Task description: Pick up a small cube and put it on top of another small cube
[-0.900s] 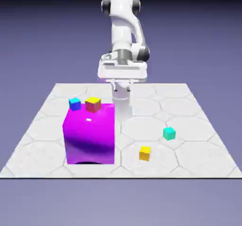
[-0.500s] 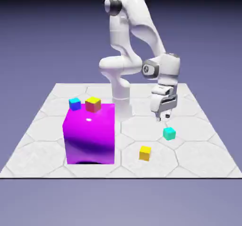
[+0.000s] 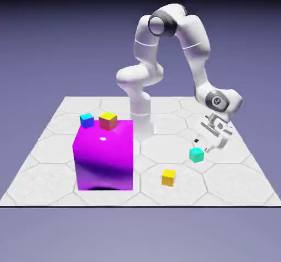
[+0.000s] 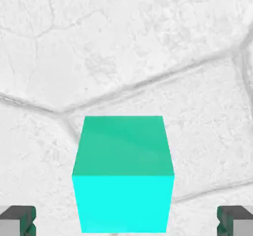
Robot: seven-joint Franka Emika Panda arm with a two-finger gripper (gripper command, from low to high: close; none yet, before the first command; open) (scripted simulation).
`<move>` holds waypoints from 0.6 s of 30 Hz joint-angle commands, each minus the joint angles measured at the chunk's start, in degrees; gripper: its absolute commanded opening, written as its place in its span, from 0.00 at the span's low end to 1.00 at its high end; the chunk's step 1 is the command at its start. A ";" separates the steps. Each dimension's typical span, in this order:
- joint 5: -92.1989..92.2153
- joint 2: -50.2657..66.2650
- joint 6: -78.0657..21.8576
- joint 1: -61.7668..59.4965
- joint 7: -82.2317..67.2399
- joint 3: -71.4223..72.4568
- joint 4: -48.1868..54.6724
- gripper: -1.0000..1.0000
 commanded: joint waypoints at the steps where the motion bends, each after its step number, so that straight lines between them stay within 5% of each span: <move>1: -1.22 1.01 0.65 0.07 0.82 -0.66 0.01 0.50; 2: -1.22 1.01 0.65 0.07 0.82 -0.66 0.01 0.00; 8: 10.54 -8.10 -5.90 -1.62 -6.69 5.03 0.66 0.00; 18: 22.12 -5.18 -17.23 -22.38 -7.17 -1.82 15.23 0.00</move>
